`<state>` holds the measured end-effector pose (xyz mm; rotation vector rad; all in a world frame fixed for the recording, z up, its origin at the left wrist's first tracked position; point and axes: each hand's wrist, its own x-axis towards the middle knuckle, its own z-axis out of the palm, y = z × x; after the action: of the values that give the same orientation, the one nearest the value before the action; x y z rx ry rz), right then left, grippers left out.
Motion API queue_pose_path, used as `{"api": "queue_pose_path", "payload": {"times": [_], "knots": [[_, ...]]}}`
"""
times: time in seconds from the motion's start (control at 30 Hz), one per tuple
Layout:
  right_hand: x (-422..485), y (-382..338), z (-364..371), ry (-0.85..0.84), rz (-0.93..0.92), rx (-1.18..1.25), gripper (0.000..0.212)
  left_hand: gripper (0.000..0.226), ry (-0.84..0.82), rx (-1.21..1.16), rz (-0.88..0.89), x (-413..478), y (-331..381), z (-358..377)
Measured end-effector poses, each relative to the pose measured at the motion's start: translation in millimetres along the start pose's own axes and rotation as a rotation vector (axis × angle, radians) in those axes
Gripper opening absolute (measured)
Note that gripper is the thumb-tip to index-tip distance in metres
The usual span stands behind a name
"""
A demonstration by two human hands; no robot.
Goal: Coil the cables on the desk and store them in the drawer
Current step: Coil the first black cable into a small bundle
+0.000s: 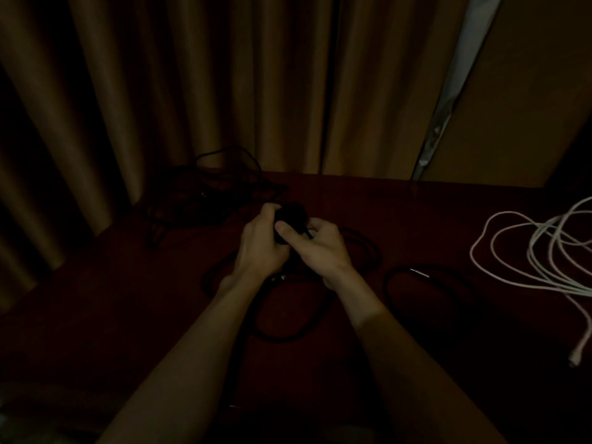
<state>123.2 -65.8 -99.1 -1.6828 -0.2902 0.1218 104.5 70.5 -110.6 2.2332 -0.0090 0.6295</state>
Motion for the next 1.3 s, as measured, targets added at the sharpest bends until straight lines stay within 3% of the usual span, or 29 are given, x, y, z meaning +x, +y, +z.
{"api": "queue_pose_path", "payload": {"times": [0.1,0.17,0.3,0.47,0.63,0.8,0.97,1.1,1.23,1.3], "knots": [[2,1,2,-0.013,-0.007,0.042,0.038,0.05,-0.04,0.029,0.087,1,-5,2],[4,2,-1,-0.014,-0.047,0.065,0.03,0.061,-0.089,-0.084,0.093,-1,-4,-2],[6,1,-14,-0.124,-0.141,0.075,0.023,0.048,-0.109,-0.367,0.001,-3,-8,-17],[6,-1,-18,-0.308,-0.109,0.073,0.018,0.057,-0.235,-0.369,0.014,-5,-12,-17],[5,-6,-14,-0.197,-0.038,0.073,0.04,0.047,-0.092,-0.121,0.146,-6,-12,-15],[8,-7,-15,-0.164,0.103,0.098,0.045,0.043,0.022,-0.058,0.091,-5,-9,-15],[1,-6,-2,-0.188,0.042,0.096,0.039,0.047,0.097,0.049,0.194,-4,-12,-6],[2,-1,2,-0.085,-0.053,0.07,0.032,0.075,-0.074,-0.036,0.128,-7,-8,0],[3,0,-11,-0.115,-0.06,0.087,0.028,0.062,-0.072,-0.243,0.04,-7,-8,-8],[4,3,-15,-0.141,-0.06,0.061,0.038,0.062,-0.076,-0.329,-0.011,-8,-10,-13]]}}
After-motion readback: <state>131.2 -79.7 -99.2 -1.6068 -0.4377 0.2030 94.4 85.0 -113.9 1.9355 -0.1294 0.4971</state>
